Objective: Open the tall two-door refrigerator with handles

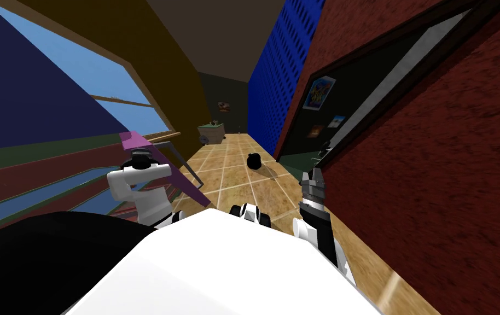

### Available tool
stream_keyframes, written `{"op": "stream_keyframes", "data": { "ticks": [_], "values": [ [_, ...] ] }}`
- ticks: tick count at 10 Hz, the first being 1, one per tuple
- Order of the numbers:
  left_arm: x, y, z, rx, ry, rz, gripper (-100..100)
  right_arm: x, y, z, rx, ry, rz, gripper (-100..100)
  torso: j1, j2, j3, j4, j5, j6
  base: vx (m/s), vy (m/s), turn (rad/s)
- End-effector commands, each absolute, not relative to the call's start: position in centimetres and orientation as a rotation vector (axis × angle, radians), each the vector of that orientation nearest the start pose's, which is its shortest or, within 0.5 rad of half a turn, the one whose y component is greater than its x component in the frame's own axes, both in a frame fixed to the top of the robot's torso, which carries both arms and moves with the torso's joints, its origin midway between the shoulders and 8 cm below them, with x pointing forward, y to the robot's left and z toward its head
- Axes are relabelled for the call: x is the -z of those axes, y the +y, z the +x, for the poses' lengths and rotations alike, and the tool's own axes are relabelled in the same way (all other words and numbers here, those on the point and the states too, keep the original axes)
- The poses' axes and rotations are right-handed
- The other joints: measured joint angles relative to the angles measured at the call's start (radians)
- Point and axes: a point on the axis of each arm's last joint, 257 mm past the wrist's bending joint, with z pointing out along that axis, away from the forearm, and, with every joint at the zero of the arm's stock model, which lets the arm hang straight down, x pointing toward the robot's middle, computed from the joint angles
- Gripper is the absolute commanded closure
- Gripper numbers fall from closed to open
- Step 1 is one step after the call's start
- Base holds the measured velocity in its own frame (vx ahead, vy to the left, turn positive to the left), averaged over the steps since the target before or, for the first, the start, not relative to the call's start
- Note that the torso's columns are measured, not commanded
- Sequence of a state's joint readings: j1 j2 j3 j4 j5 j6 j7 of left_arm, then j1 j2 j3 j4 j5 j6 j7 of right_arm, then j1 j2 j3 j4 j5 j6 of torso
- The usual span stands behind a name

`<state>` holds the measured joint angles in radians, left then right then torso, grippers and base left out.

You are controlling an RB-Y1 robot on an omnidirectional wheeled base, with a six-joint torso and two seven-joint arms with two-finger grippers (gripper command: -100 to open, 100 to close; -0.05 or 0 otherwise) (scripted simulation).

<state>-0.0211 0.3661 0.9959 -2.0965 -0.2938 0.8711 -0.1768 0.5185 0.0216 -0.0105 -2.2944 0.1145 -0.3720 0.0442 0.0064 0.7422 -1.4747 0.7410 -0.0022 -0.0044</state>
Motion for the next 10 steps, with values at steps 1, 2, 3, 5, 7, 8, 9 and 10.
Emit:
{"op": "stream_keyframes", "data": {
  "ticks": [1, 2, 3, 5, 7, 8, 9, 10],
  "values": [
    [-2.2, 76.6, 20.1, -0.217, 0.574, -1.409, 100, 0.1, -28.1, 36.1, -1.135, 0.757, 0.689, 0, -0.003, -0.005, -0.004, -0.001, -0.003, 0.006, 0.036, -0.122, -0.308],
    [-2.4, 77.0, 18.9, -0.228, 0.549, -1.417, 100, 0.1, -28.1, 36.1, -1.135, 0.757, 0.689, 0, -0.006, -0.007, -0.005, -0.003, -0.002, 0.006, 0.014, -0.037, -0.066],
    [-3.3, 78.7, 17.6, -0.244, 0.511, -1.421, 100, 0.1, -28.1, 36.1, -1.135, 0.757, 0.689, 0, -0.003, -0.005, -0.002, -0.003, 0.002, 0.004, 0.047, -0.111, -0.341],
    [-3.0, 79.7, 14.8, -0.268, 0.458, -1.449, 100, 0.1, -28.1, 36.1, -1.135, 0.757, 0.689, 0, -0.009, -0.005, -0.002, -0.003, 0.001, 0.004, 0.048, -0.093, -0.135],
    [-2.9, 79.7, 14.4, -0.276, 0.451, -1.448, -100, 0.1, -28.1, 36.1, -1.135, 0.757, 0.689, 0, -0.002, -0.002, 0.0, -0.002, 0.004, 0.004, 0.071, -0.003, 0.01],
    [-2.9, 79.7, 14.0, -0.282, 0.443, -1.45, -100, 0.1, -28.1, 36.1, -1.135, 0.758, 0.689, 0, -0.002, -0.008, -0.003, -0.004, 0.004, 0.004, 0.208, 0.019, 0.029],
    [-2.8, 79.8, 13.4, -0.29, 0.431, -1.454, -100, 0.1, -28.1, 36.1, -1.134, 0.758, 0.689, 0, -0.004, -0.012, -0.006, -0.005, 0.003, 0.005, 0.193, 0.015, 0.019],
    [-2.7, 79.8, 12.9, -0.298, 0.421, -1.457, -100, 0.1, -28.1, 36.1, -1.135, 0.758, 0.689, 0, -0.006, -0.009, -0.005, -0.005, 0.002, 0.005, 0.186, 0.047, 0.012]
  ]
}}
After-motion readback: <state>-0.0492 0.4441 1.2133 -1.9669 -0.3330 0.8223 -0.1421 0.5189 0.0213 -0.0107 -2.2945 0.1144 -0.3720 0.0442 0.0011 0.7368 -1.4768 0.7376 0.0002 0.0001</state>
